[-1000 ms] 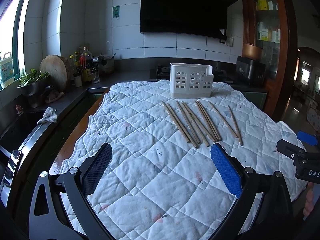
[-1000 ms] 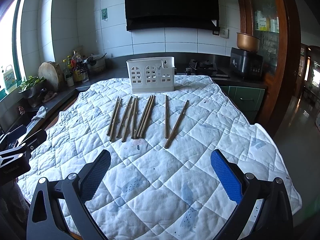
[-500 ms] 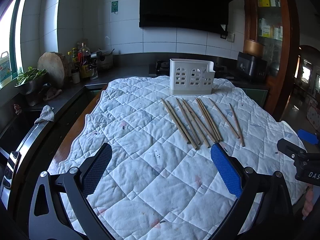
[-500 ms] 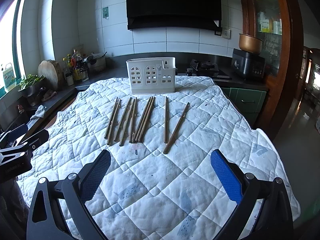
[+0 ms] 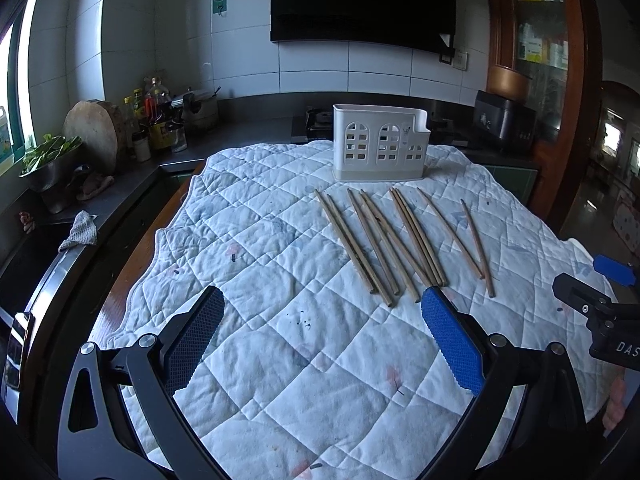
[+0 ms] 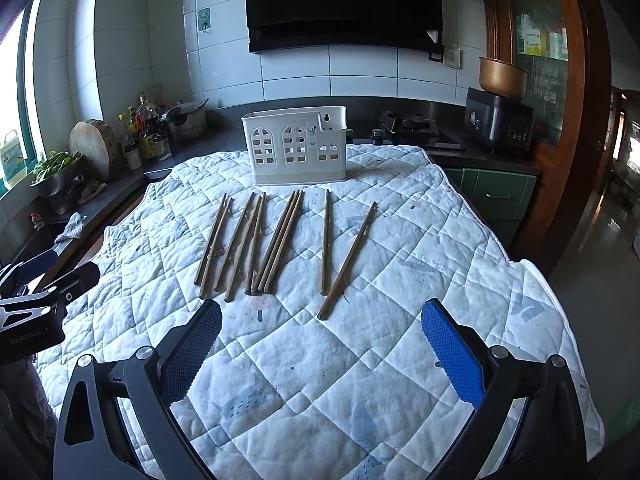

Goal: Organize utensils
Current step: 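Move both tools forward toward the row of wooden chopsticks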

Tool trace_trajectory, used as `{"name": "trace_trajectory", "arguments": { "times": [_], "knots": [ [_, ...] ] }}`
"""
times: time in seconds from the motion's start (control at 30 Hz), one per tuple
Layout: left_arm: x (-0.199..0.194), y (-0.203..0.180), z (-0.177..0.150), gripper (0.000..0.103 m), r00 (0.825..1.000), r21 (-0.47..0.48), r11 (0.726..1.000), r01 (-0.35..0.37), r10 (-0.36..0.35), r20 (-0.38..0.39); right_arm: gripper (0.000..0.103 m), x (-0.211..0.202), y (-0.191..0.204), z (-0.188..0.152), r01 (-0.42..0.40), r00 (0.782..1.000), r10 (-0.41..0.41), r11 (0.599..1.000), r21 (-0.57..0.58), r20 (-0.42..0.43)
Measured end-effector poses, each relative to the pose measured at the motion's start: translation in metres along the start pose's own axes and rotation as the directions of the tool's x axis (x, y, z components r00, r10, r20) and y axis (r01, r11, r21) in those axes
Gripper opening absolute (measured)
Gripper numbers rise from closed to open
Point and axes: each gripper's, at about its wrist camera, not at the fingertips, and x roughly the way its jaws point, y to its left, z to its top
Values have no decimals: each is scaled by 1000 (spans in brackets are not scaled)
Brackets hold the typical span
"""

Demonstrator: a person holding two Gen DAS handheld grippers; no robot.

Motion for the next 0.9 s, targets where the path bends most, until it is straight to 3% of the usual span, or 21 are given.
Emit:
{"name": "trace_trajectory", "arguments": {
  "times": [0.57,0.9],
  "knots": [
    [51,3,18,97,997,-11,1000,3,-4,-78,97,50,-14,11,13,998,-13,1000,0,-69],
    [93,6,14,97,977,-53,996,77,-86,-194,96,81,-23,17,18,992,-15,1000,21,-124]
  ]
}}
